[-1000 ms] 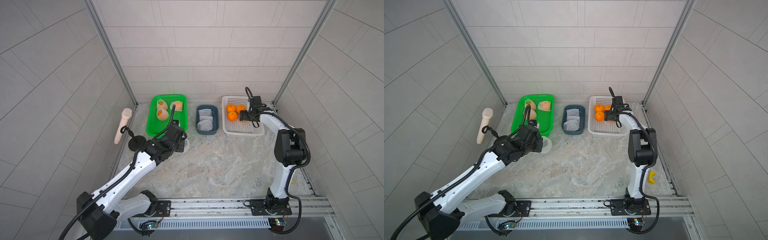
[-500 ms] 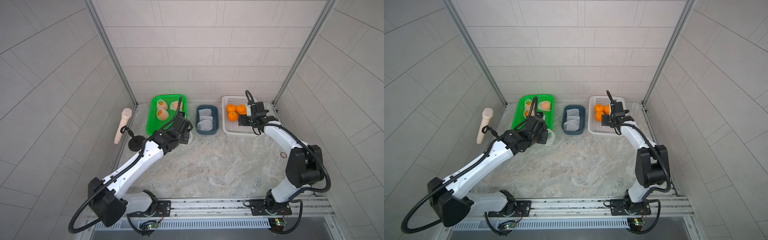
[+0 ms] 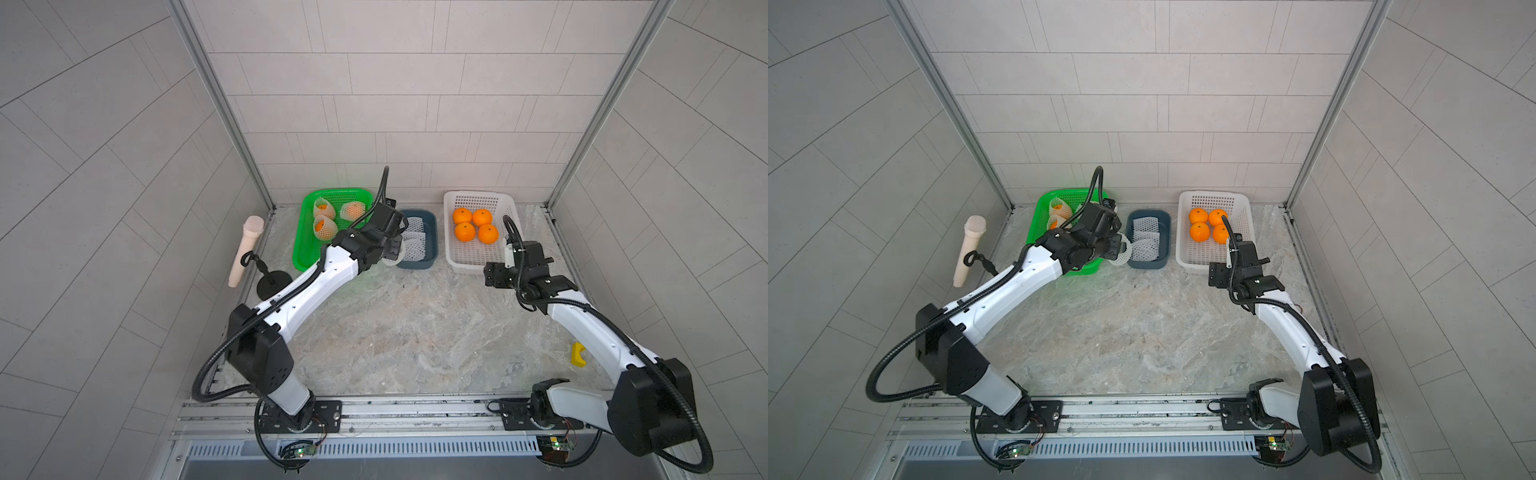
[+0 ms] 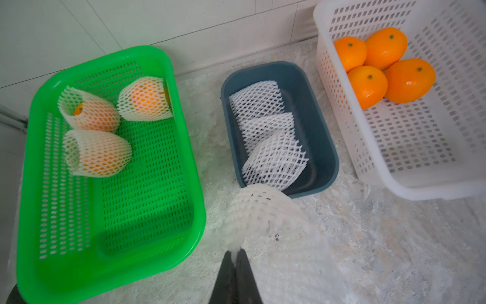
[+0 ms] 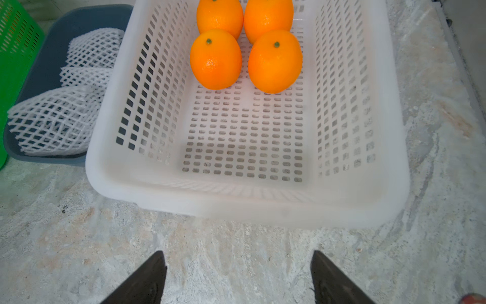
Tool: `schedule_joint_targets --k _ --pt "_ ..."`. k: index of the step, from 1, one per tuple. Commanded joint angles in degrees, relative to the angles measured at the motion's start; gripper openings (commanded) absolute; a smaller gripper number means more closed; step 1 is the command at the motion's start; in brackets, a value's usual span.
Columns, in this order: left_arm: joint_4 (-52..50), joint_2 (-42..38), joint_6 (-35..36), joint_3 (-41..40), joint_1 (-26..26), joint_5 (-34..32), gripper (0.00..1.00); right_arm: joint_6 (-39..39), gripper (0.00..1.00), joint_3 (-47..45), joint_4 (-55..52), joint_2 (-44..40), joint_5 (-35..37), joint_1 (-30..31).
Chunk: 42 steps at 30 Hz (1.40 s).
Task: Remove foam nets from oranges
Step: Place the foam net into the storage box.
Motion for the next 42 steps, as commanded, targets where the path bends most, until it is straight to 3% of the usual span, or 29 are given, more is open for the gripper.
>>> schedule_joint_targets --k 1,12,18,23,31,34,42 --pt "1.16 4.66 0.69 6.31 0.37 0.71 0.00 0.95 0.87 -2.03 -1.29 -3.59 1.86 0.16" --pt "-10.08 28.54 8.57 33.75 1.23 -13.19 0.00 1.02 0.88 -4.33 -2.70 -7.39 2.73 0.18" --pt "-15.23 37.83 11.20 45.06 1.24 -18.18 0.00 0.94 0.88 -4.33 -2.79 -7.66 2.81 0.22" --pt "-15.93 41.74 11.88 47.96 1.22 -19.94 0.00 0.99 0.88 -4.32 -2.84 -7.58 2.82 0.23" --pt "-15.49 45.14 9.53 48.21 1.22 -14.59 0.01 1.00 0.88 -4.47 -2.88 -7.46 2.74 0.23" --pt "-15.00 45.74 8.07 48.19 1.23 -12.47 0.07 1.02 0.88 -4.43 -2.88 -7.36 2.74 0.18" --pt "-13.71 45.56 4.57 47.91 1.23 -7.88 0.35 0.94 0.88 -4.43 -2.88 -7.35 2.91 0.23"
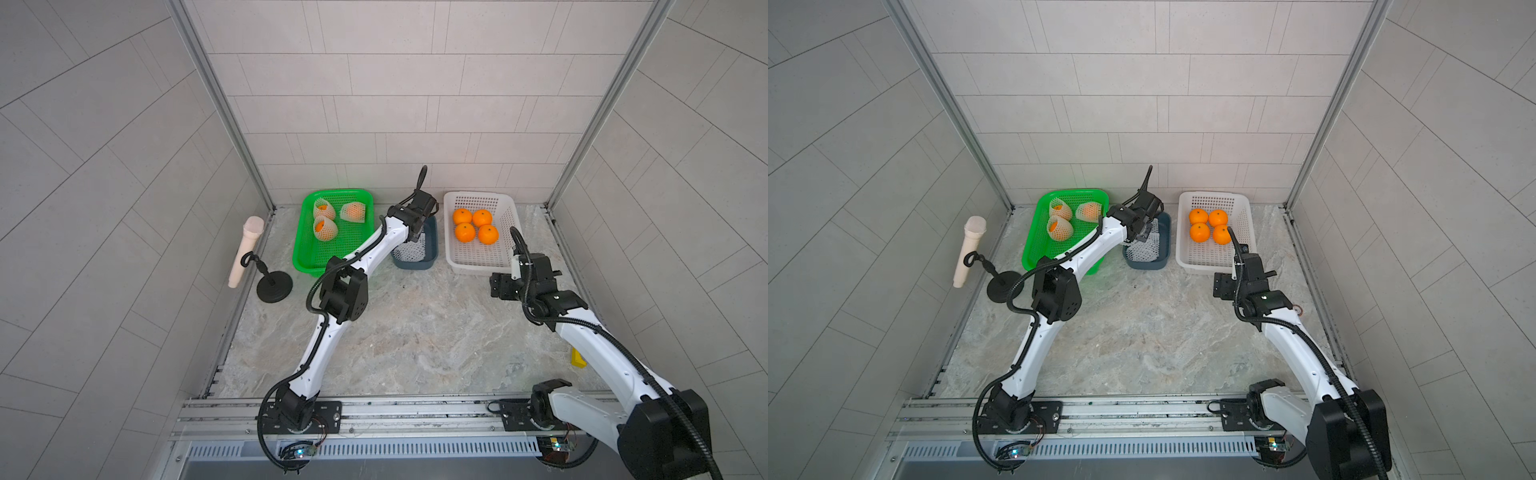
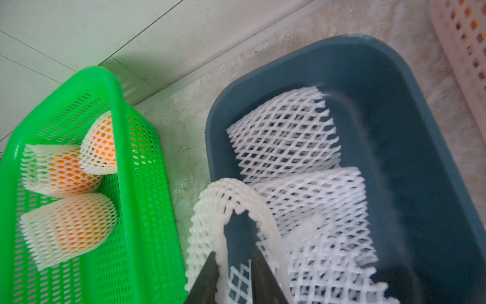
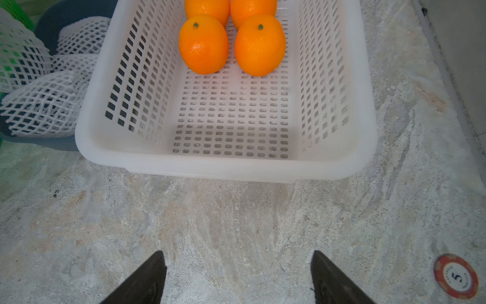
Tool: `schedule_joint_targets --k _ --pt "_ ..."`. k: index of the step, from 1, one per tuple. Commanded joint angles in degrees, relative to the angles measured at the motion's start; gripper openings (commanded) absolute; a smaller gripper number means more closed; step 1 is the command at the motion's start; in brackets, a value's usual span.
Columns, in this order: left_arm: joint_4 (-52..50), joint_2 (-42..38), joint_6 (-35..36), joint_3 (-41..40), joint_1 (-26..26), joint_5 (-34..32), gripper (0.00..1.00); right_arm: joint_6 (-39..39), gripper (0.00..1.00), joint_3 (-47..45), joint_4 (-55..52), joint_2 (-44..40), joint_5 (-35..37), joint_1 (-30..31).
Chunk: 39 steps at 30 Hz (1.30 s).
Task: Remove foam nets from oranges
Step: Place the foam net into the storage box.
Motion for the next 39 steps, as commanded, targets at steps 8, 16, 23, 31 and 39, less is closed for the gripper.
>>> schedule_joint_targets --k 8,16,23,31,39 --pt "1.90 -1.08 -5.30 0.13 -0.01 6.62 0.52 0.70 0.88 -0.05 -0.84 -0.85 1.47 0.19" --pt "4.71 -3.33 -7.93 -1.72 0.03 10.88 0.57 0.67 0.88 -0.05 -0.84 -0.96 1.80 0.22" --pt "7.59 -4.13 -10.14 -2.23 0.03 15.82 0.59 0.64 0.88 -0.15 -0.88 -1.13 1.89 0.20" --pt "11.60 -4.21 -13.58 -2.96 0.02 20.03 0.60 0.59 0.88 -0.14 -1.02 -1.40 2.06 0.20" --pt "20.53 -7.63 -16.95 -9.28 -0.04 22.74 0.62 0.62 0.88 -0.32 -1.00 -1.75 2.15 0.14"
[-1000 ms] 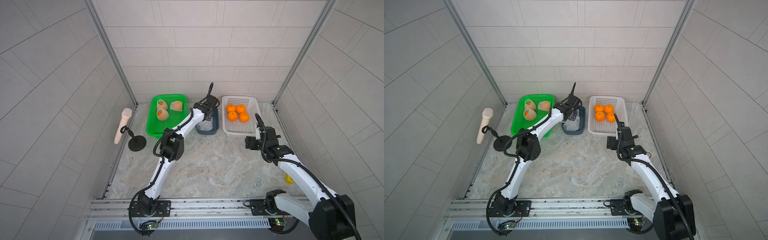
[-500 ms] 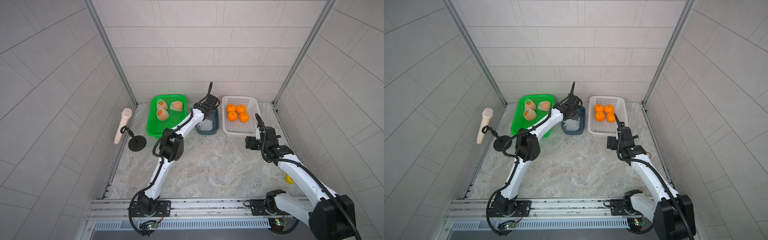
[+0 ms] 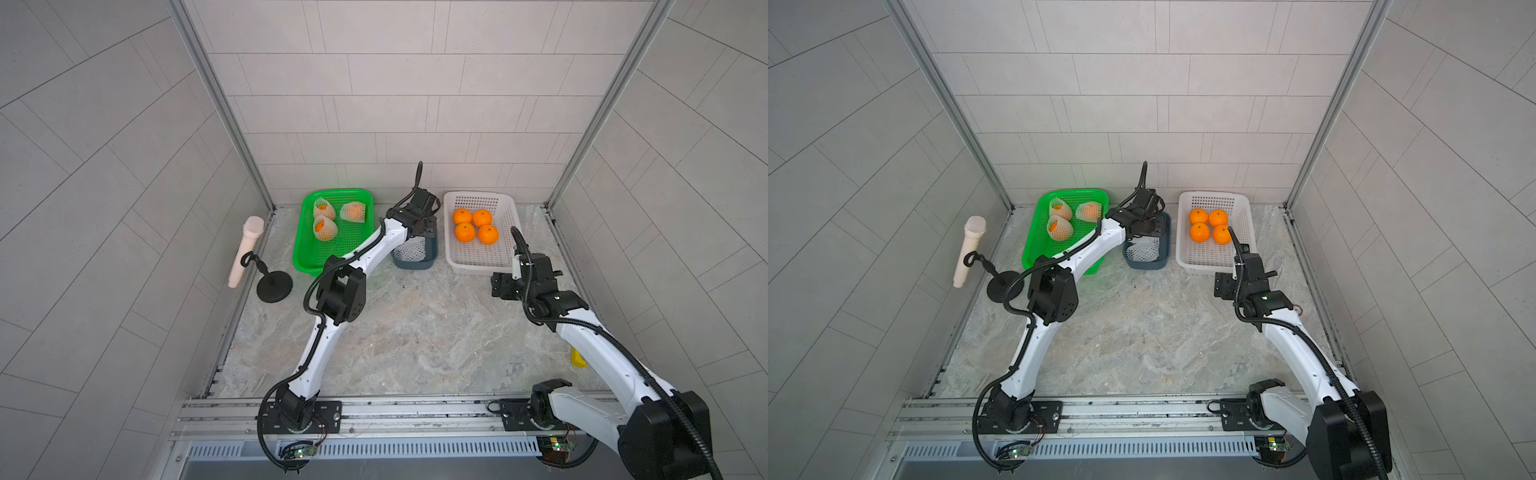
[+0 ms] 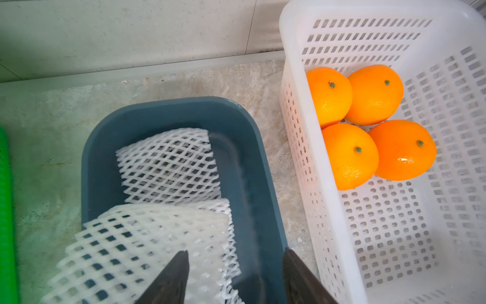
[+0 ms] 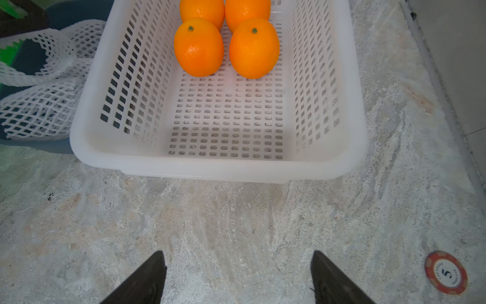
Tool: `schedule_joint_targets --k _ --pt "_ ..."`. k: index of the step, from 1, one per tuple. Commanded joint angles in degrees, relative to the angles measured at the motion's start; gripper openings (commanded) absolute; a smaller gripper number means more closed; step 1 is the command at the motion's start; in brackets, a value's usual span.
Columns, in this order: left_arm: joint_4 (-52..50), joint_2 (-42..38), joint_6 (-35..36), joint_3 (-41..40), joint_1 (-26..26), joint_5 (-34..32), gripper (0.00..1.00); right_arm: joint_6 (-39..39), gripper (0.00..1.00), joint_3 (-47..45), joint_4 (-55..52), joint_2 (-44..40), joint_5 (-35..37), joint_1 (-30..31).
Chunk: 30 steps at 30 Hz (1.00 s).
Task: Remove foam nets from oranges
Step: Place the foam net into the storage box.
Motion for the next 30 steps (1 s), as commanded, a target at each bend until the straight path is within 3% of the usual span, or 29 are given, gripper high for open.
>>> schedule_joint_targets --k 1,7,13,18,30 --pt "6.13 -5.07 -2.16 -3.24 -0.04 2.00 0.62 0.62 0.88 -0.29 -0.81 -1.12 1.08 0.10" --pt "17.16 -13.37 -2.09 -17.34 -0.09 3.37 0.62 0.62 0.88 -0.32 -0.61 -0.94 0.86 0.15" --pt "18.75 -18.78 -1.13 -24.76 -0.01 -1.50 0.62 0.59 0.88 -0.32 -0.50 -0.86 0.73 0.11" --pt "13.75 -17.62 0.51 -22.76 0.26 -5.23 0.62 0.60 0.88 -0.33 -0.56 -1.01 0.72 0.15" --pt "6.93 -4.72 2.66 -6.50 1.57 0.61 0.61 0.52 0.87 -0.31 -0.67 -0.77 0.81 0.08"
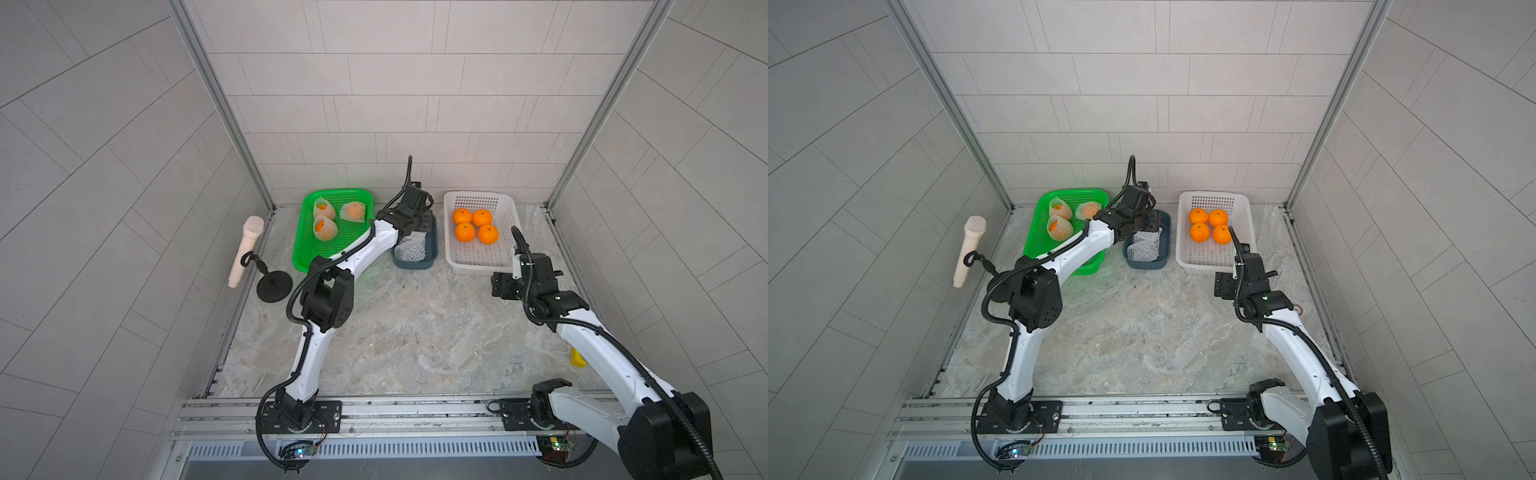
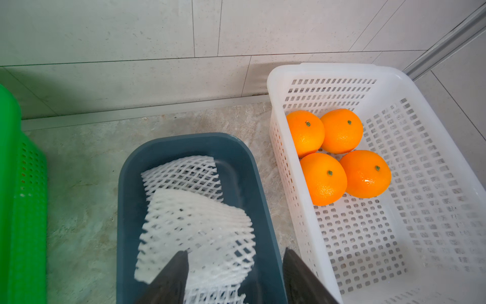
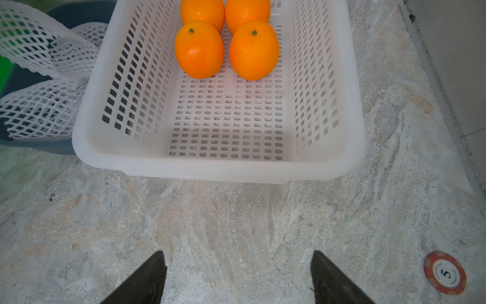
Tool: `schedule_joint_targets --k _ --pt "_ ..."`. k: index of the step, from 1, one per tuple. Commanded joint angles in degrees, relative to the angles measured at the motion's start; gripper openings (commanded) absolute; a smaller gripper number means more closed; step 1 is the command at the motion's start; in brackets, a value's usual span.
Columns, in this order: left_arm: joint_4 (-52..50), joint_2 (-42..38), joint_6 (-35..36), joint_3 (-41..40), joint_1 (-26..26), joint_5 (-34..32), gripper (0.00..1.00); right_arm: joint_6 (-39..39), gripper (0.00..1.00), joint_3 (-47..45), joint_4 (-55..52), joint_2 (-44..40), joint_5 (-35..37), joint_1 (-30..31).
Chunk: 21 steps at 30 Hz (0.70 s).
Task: Remove foam nets from oranges
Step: Place the foam net into the storage box.
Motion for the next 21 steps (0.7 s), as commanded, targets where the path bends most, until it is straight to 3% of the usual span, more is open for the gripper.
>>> schedule_joint_targets --k 1,6,21 --pt "-3.81 3.79 0.76 4.73 0.41 0.49 0.61 0.53 0.87 -0.32 -0.67 -0.57 0.81 0.13" --pt "-4.38 5.18 -0.94 4.44 0.61 -0.99 0.57 0.41 0.86 -0.32 -0.52 -0.44 0.75 0.14" --pt "-1.44 4.03 -6.89 -6.56 0.61 -0.58 0.56 0.58 0.85 -0.38 -0.33 0.22 0.82 0.14"
